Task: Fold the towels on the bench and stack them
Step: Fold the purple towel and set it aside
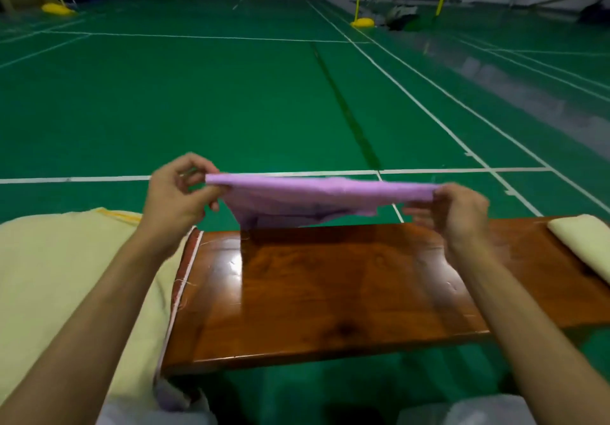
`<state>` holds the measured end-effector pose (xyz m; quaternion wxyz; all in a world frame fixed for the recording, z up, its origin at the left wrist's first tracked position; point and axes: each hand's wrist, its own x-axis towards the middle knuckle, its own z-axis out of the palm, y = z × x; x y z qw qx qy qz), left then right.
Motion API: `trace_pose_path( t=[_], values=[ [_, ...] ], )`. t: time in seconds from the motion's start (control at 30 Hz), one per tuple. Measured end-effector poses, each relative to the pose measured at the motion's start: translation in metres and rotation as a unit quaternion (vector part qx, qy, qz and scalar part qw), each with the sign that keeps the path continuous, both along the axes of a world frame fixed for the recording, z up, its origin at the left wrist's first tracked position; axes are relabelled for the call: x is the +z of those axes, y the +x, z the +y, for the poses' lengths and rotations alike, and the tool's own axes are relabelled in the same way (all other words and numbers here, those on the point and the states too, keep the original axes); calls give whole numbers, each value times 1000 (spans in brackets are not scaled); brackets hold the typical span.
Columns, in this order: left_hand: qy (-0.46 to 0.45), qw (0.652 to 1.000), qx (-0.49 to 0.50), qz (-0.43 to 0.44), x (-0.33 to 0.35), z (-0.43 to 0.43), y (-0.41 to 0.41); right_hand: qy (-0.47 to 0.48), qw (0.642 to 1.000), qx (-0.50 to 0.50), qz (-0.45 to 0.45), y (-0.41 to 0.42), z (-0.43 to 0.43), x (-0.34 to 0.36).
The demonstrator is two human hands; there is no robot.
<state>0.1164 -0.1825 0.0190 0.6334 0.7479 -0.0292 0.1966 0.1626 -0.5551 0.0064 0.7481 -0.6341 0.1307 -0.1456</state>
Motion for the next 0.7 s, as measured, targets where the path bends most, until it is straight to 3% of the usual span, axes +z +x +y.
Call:
trace_pose_path(
  t=[0.13, 0.23, 0.37, 0.53, 0.7],
  values=[
    [139, 980, -81, 115, -64, 1, -44, -68, 982, -1, 176, -49, -5, -62],
    [270, 914, -195, 231, -87, 14, -53, -168, 947, 102, 255, -67, -14, -86],
    [275, 853, -298, 329, -92, 28, -63, -240, 889, 229, 315, -71, -35, -84],
    [284, 793, -363, 398, -99, 31, -68, -354, 728, 469, 353, -74, -51, -71],
    [278, 760, -419, 413, -98, 32, -66, -382, 641, 568, 348, -71, -45, -58]
  ],
)
